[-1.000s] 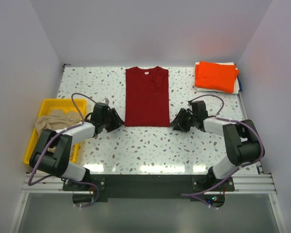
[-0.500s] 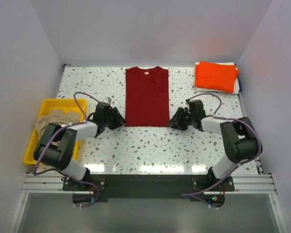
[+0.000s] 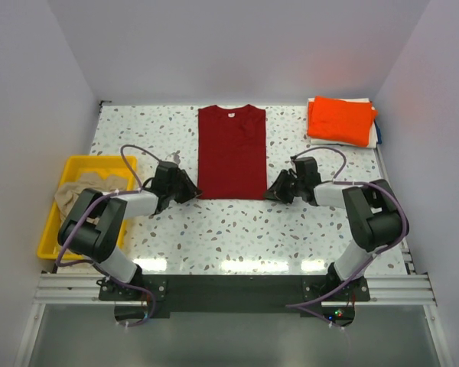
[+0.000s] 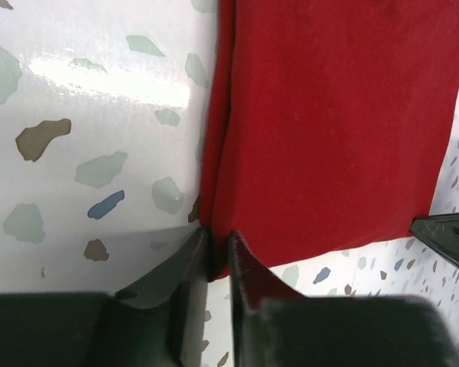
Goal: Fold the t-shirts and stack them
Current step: Fold the tshirt
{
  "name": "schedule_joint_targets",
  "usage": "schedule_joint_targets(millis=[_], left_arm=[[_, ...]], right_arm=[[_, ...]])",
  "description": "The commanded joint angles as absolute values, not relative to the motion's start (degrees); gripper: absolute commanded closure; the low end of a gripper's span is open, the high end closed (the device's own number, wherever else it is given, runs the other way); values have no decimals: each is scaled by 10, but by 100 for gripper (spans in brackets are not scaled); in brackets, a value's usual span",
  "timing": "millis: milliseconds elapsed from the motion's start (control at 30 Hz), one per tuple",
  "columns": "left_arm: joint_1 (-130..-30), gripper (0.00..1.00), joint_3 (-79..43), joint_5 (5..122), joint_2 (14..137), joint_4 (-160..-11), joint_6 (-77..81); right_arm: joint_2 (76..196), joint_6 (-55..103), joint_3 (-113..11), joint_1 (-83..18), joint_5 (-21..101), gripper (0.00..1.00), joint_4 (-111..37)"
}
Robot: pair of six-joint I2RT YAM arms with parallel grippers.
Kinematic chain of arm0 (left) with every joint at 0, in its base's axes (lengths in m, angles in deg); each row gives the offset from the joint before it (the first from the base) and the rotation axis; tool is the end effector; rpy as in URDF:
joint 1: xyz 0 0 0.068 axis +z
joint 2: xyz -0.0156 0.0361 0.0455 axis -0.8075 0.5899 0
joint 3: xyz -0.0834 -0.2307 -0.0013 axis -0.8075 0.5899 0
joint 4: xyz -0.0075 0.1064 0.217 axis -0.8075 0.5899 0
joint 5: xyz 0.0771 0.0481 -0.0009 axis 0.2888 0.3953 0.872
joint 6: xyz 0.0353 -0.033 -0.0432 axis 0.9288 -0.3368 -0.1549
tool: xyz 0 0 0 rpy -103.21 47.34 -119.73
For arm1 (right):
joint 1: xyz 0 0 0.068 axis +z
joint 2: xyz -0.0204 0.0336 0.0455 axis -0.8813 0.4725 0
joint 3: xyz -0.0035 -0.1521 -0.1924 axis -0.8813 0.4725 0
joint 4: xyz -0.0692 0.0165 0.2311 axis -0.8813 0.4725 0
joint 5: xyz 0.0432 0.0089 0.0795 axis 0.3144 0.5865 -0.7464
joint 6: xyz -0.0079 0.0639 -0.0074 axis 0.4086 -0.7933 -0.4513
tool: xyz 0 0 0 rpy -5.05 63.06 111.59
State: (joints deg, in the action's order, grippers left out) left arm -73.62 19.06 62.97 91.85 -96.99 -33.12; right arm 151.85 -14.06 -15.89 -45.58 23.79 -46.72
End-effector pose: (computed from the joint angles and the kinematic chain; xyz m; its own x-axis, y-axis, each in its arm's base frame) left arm 0.2706 -0.1051 0.1104 -0.7591 -0.4953 -0.4224 -0.1731 0.7791 -0.6025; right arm 0.2861 0.1042 0.1049 -0.8654 0.4204 -0.2726 0.1327 0.7170 0.6844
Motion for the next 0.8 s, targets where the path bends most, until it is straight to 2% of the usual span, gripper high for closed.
schedule_joint_targets(millis=[0,33,67,100,267,500,767], left_arm=[[-746,82,194,641,943,-932,-330],[-748,96,191,637,938,-929,-330],[-748,100,185,635,934,-916,-329],[-749,100,183,633,929,-908,-328],[-749,100,203,631,860,-860,-324],[-749,100,285,609,712,-809,-324],[-756,100,387,576,481,-705,-338]], right_arm=[[1538,-134,-164,-449,259,88,-454],[1537,-132,-165,-450,254,92,-453],[1531,-131,-164,-450,252,96,-450],[1526,-129,-164,-450,252,100,-447],[1478,-113,-147,-450,239,100,-419],[1335,-100,-52,-449,212,100,-380],[1073,-98,68,-434,194,100,-259]])
